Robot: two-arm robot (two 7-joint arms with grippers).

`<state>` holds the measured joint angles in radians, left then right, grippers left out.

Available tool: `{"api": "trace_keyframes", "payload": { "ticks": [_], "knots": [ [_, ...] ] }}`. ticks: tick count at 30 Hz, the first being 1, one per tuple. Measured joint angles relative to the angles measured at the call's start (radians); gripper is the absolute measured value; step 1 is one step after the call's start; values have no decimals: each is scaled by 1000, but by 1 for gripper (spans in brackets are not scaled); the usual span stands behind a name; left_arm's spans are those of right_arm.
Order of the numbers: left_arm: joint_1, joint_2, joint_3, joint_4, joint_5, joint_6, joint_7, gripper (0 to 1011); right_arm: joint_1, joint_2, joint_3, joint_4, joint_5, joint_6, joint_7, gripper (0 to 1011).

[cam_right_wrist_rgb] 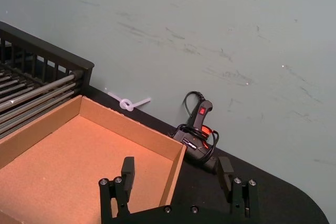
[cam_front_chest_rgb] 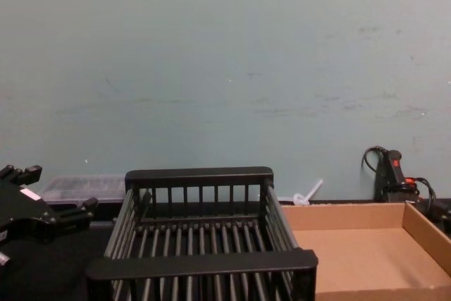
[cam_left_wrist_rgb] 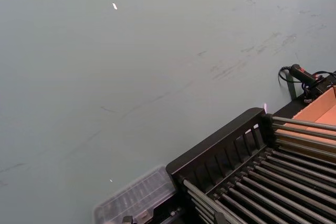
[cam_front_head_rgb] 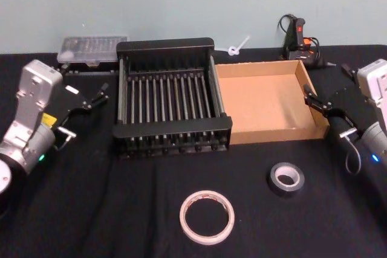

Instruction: Pick up the white tape and place it into the black box , Pick up the silver tape and place it into the brown box.

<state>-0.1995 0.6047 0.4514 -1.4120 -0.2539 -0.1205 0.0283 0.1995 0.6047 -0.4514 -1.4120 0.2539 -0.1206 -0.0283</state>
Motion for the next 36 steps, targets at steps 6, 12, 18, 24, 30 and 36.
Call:
{"api": "trace_keyframes", "payload": {
  "ticks": [6,12,18,24,30,36],
  "knots": [
    [0,0,0,0,0,0,0,1001,0,0,0,0,0,0,0,1002],
    [0,0,0,0,0,0,0,1001,0,0,0,0,0,0,0,1002],
    [0,0,0,0,0,0,0,1001,0,0,0,0,0,0,0,1002],
    [0,0,0,0,0,0,0,1001,0,0,0,0,0,0,0,1002],
    [0,0,0,0,0,0,0,1001,0,0,0,0,0,0,0,1002],
    [0,0,0,0,0,0,0,1001,0,0,0,0,0,0,0,1002]
  ]
}}
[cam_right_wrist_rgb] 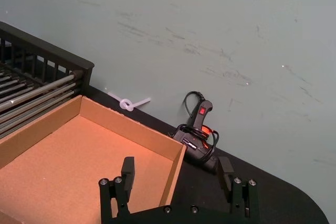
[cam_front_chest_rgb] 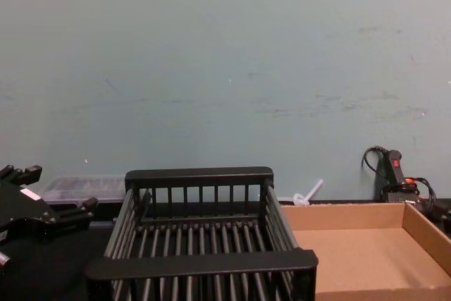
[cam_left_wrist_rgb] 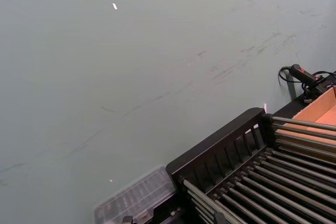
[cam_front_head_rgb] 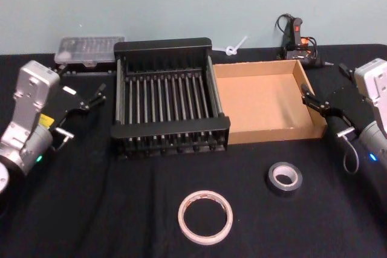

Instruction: Pick up the white tape and place it into the black box , Pick up the silver tape and place it into the brown box.

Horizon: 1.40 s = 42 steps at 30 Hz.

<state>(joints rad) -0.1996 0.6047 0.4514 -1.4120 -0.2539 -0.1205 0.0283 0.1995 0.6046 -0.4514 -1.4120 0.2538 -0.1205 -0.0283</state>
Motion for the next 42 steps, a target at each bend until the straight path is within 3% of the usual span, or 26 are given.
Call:
{"api": "trace_keyframes", "payload": {
  "ticks": [10,18,29,42],
  "knots": [
    [0,0,0,0,0,0,0,1001,-13,-9,23,-9,3,-8,29,1002],
    [0,0,0,0,0,0,0,1001,-55,-7,48,-63,22,-5,56,1002],
    [0,0,0,0,0,0,0,1001,-155,-8,101,-178,102,36,104,1002],
    [0,0,0,0,0,0,0,1001,-290,0,149,-298,145,83,123,1002]
  ]
}}
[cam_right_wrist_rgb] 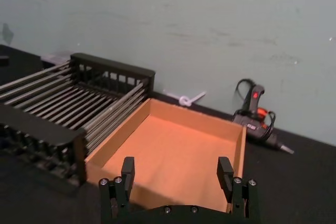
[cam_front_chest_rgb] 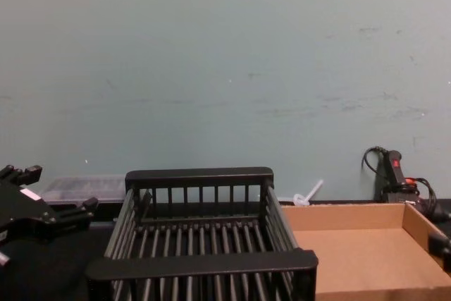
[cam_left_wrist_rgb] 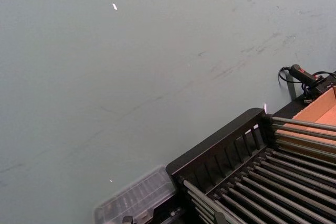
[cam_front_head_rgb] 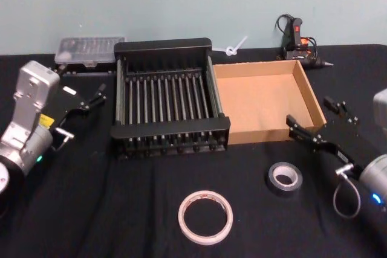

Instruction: Pick up the white tape and place it into the black box , Pick up the silver tape and place it into the brown box.

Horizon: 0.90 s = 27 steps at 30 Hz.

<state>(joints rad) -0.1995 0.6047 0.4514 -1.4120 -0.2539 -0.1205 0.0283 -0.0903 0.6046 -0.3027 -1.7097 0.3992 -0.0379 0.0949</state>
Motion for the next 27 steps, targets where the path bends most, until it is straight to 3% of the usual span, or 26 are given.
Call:
{"api": "trace_keyframes", "payload": {
  "ticks": [16,27],
  "knots": [
    [0,0,0,0,0,0,0,1001,-160,9,44,-88,15,57,17,1002],
    [0,0,0,0,0,0,0,1001,-190,-4,59,-79,16,124,34,1002]
  ]
}}
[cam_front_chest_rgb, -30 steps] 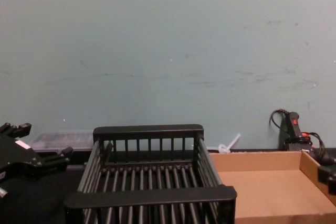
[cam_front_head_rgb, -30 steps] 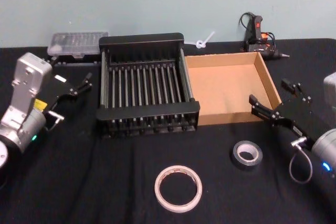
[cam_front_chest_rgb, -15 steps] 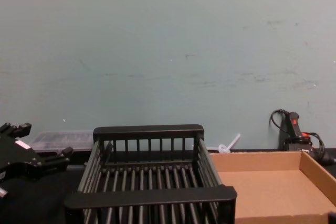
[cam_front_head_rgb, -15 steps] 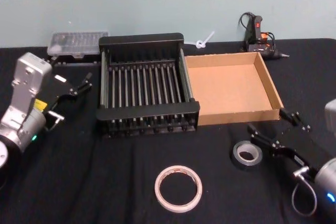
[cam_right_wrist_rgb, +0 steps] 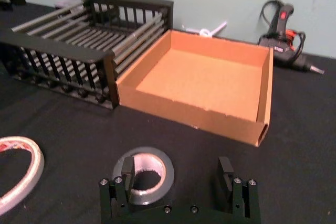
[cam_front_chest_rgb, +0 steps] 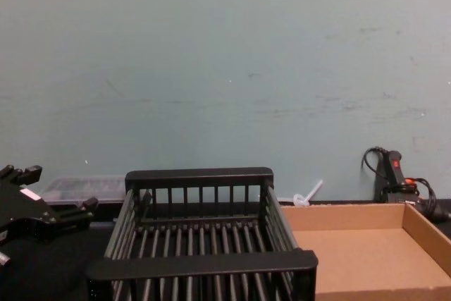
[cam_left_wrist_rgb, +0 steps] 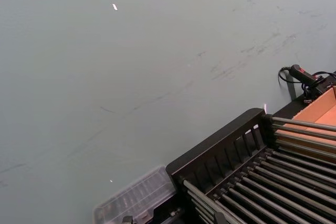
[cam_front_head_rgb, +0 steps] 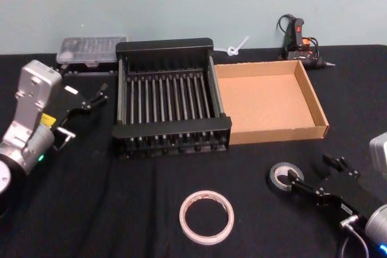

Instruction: Pick up the white tape and place it into the black box , Pick up the silver tape and place it into the brown box.

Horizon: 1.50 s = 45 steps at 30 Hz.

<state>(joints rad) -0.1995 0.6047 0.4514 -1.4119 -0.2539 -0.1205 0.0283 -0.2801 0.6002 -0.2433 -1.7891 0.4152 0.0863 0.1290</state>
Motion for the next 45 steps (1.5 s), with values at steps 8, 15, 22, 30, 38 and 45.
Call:
{"api": "trace_keyframes", "payload": {
  "ticks": [8,15,22,30,38,45],
  "knots": [
    [0,0,0,0,0,0,0,1001,12,-11,9,11,0,58,18,1002],
    [0,0,0,0,0,0,0,1001,26,-26,16,25,-9,79,37,1002],
    [0,0,0,0,0,0,0,1001,53,-46,19,50,-23,96,60,1002],
    [0,0,0,0,0,0,0,1001,75,-66,24,72,-38,107,80,1002],
    [0,0,0,0,0,0,0,1001,93,-87,27,90,-55,119,102,1002],
    [0,0,0,0,0,0,0,1001,104,-103,31,102,-69,127,118,1002]
  ]
}}
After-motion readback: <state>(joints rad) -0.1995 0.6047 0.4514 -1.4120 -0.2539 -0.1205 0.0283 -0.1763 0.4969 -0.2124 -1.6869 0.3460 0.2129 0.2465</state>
